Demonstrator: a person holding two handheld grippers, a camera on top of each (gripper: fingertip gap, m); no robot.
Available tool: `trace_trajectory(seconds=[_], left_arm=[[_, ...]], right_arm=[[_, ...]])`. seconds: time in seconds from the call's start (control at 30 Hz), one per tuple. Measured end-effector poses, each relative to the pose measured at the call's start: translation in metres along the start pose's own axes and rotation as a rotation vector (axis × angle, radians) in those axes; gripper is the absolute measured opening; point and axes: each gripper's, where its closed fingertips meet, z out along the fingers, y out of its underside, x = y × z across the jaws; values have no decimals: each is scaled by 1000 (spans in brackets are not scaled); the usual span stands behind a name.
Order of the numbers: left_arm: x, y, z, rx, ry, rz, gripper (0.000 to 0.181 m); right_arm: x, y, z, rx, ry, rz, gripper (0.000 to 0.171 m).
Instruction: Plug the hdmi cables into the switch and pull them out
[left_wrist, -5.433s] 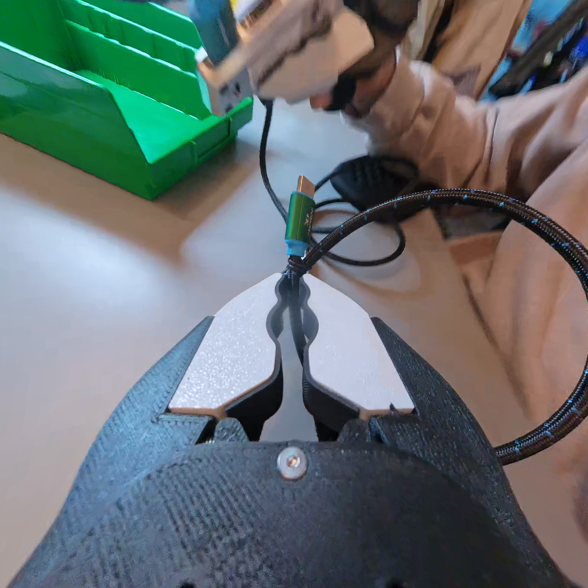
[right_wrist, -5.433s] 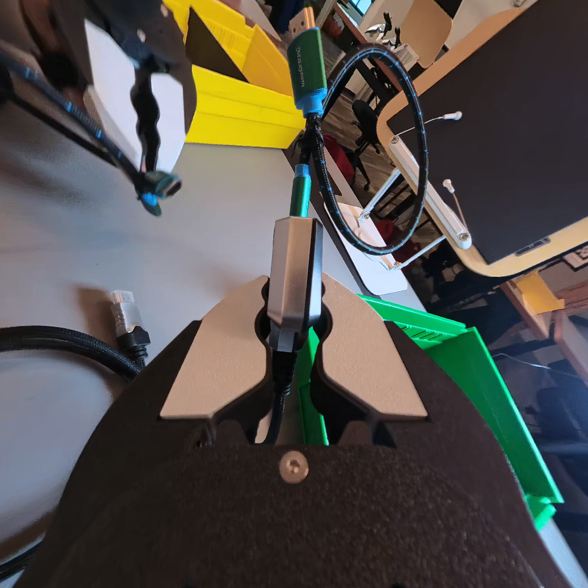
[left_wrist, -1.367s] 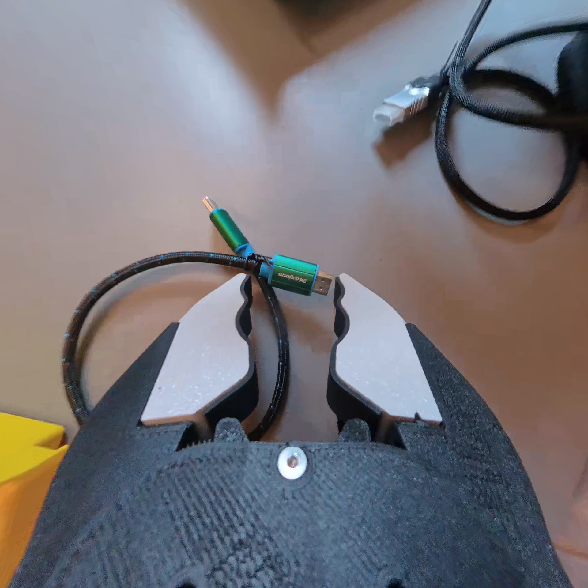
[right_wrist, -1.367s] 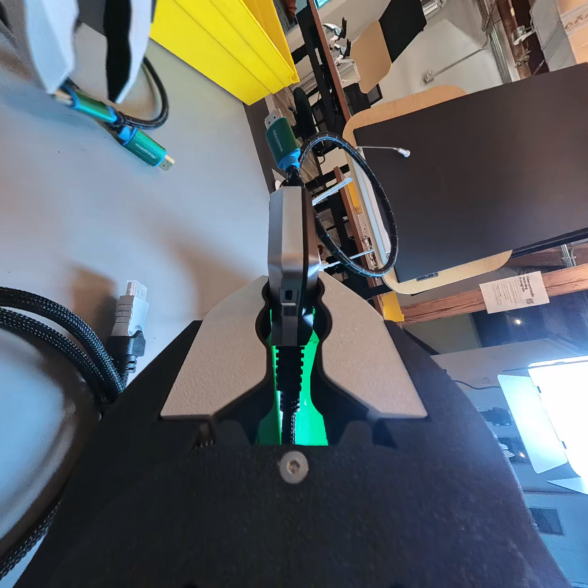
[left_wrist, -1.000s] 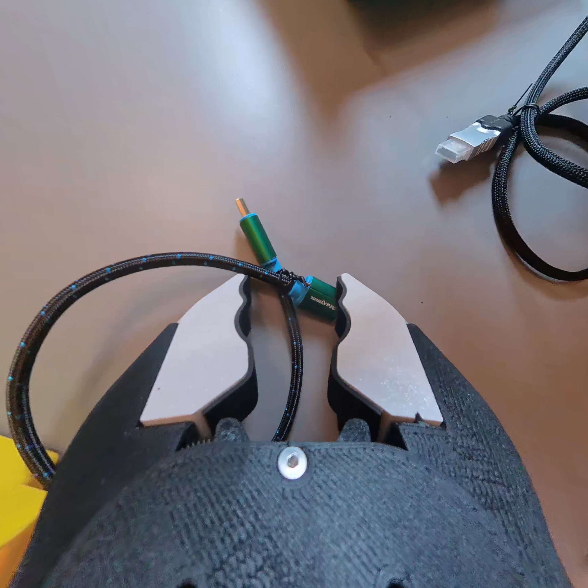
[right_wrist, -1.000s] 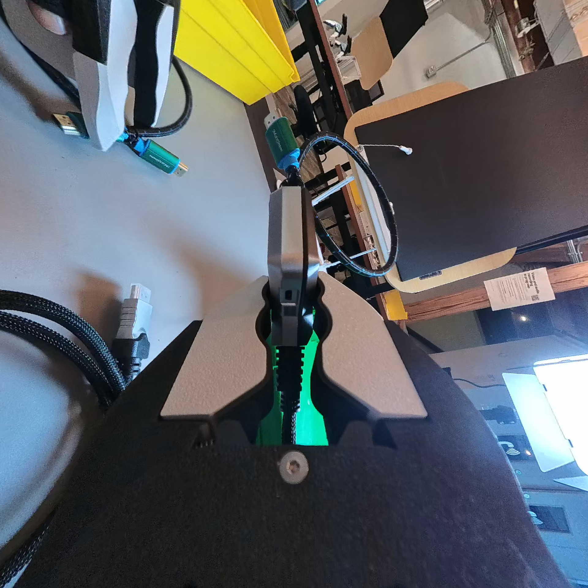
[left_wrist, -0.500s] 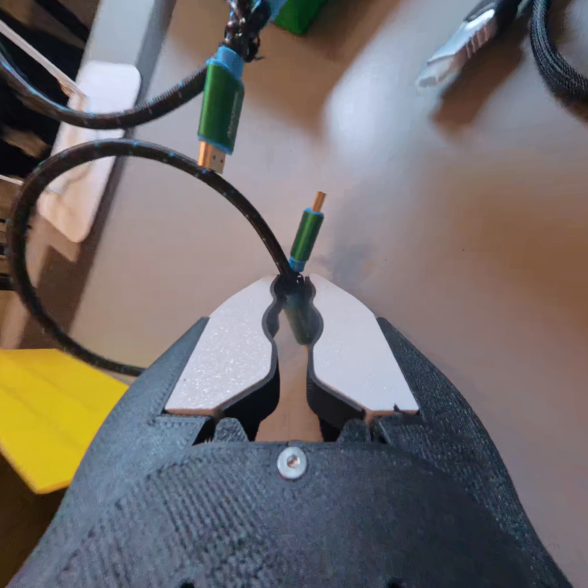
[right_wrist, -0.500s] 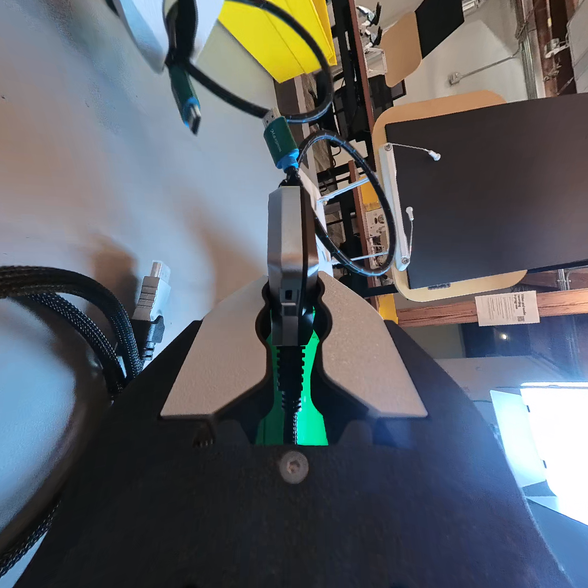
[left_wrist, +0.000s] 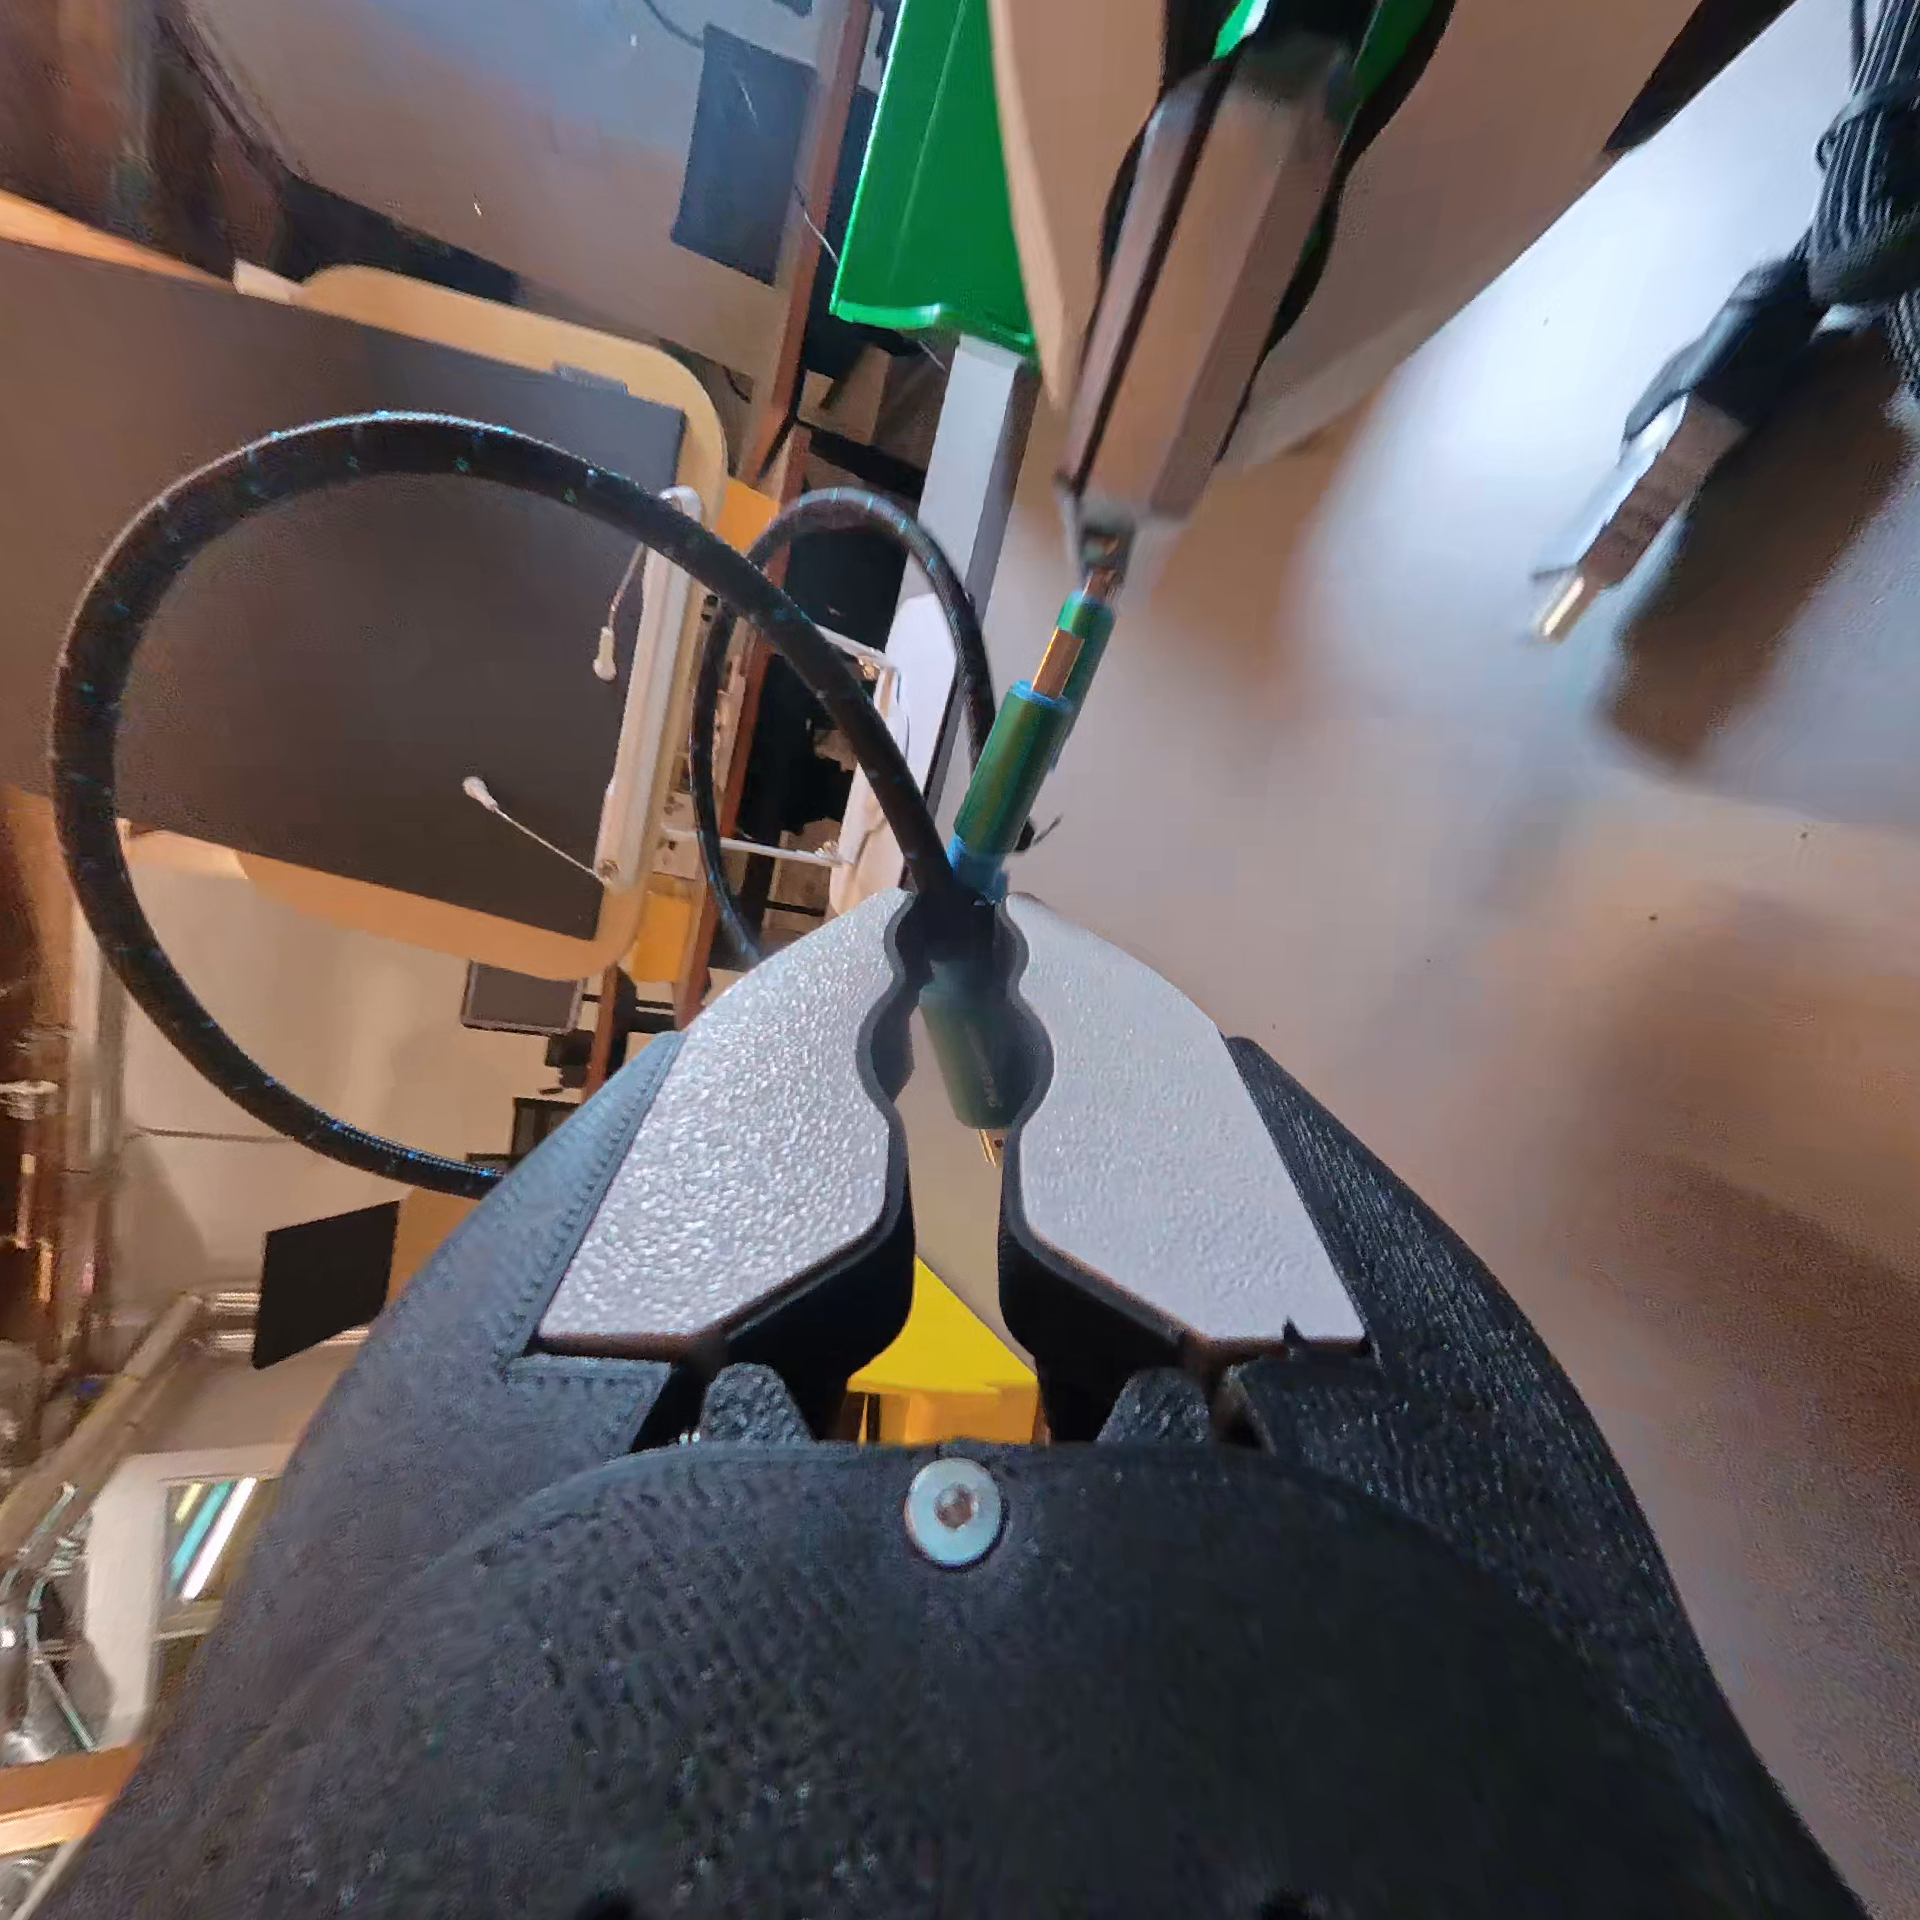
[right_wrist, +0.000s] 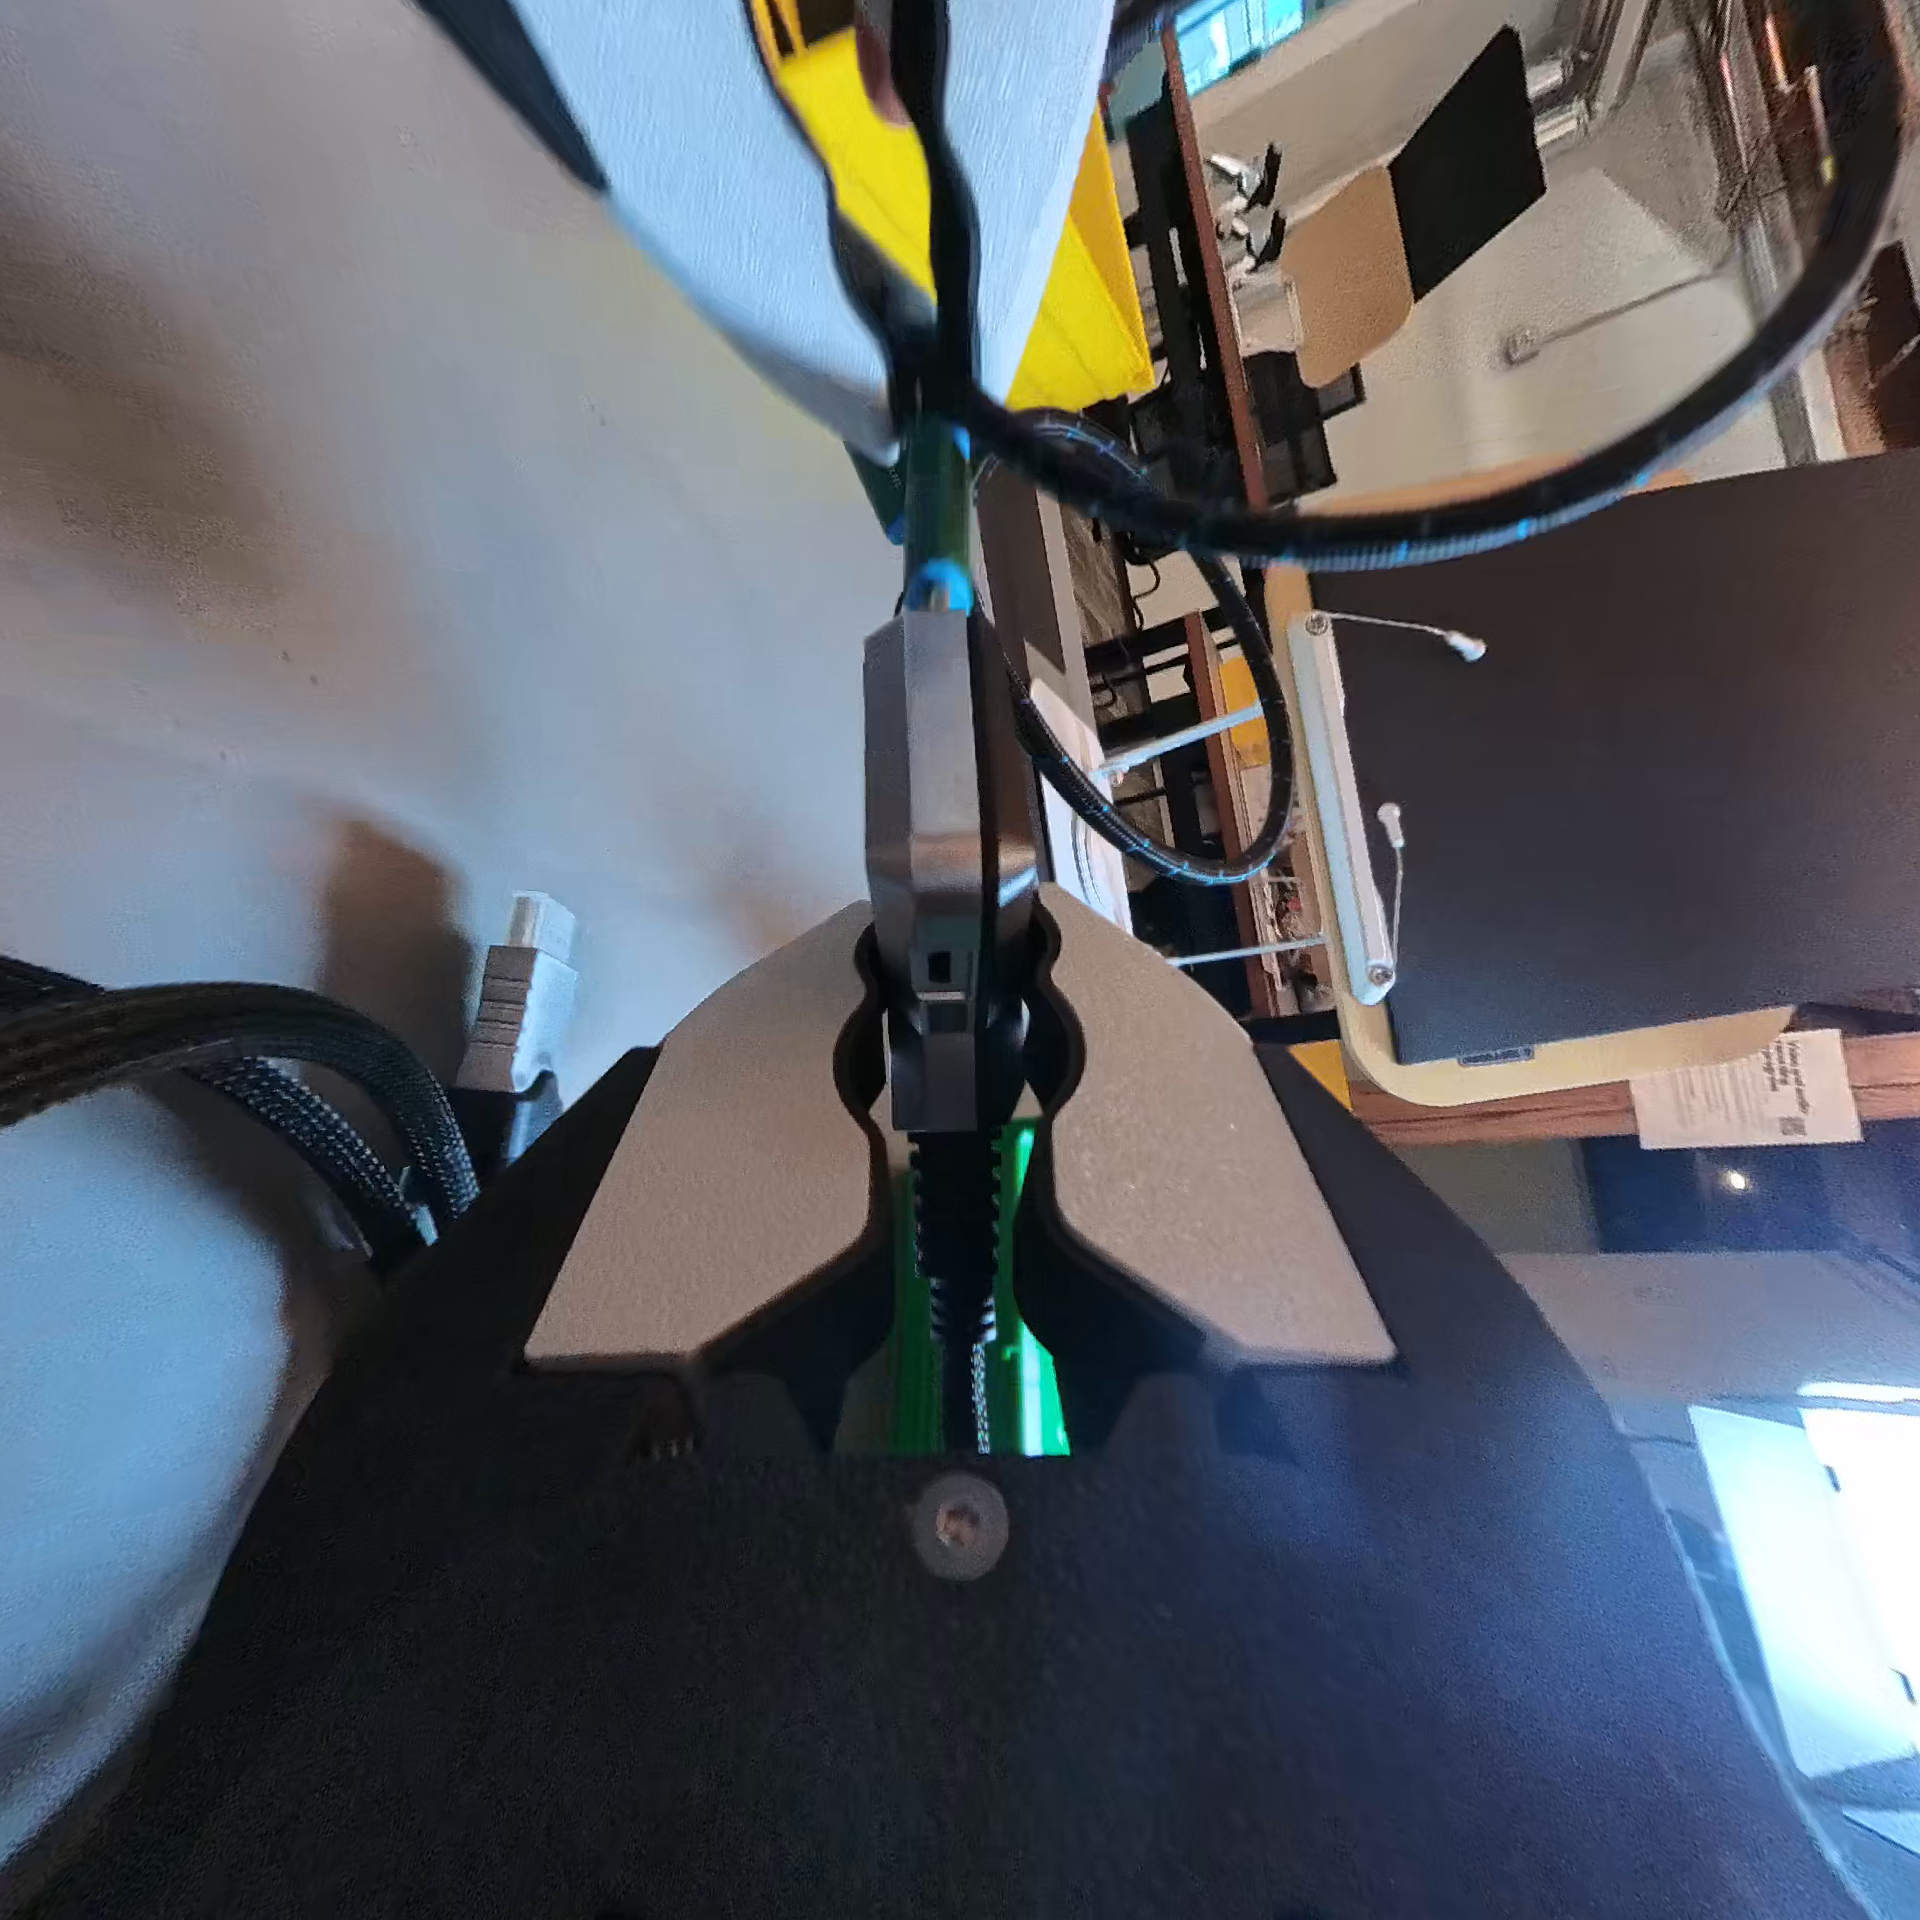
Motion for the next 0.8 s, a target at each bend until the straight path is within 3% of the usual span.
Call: trace_trajectory(seconds=[0.23, 0.8], left_arm=[[-4, -14, -6, -7, -69, 30, 12], [-15, -40, -31, 169, -105, -1, 12]], right_arm=[[3, -3, -1, 31, 50, -15, 22], [12, -8, -10, 170, 95, 76, 22]])
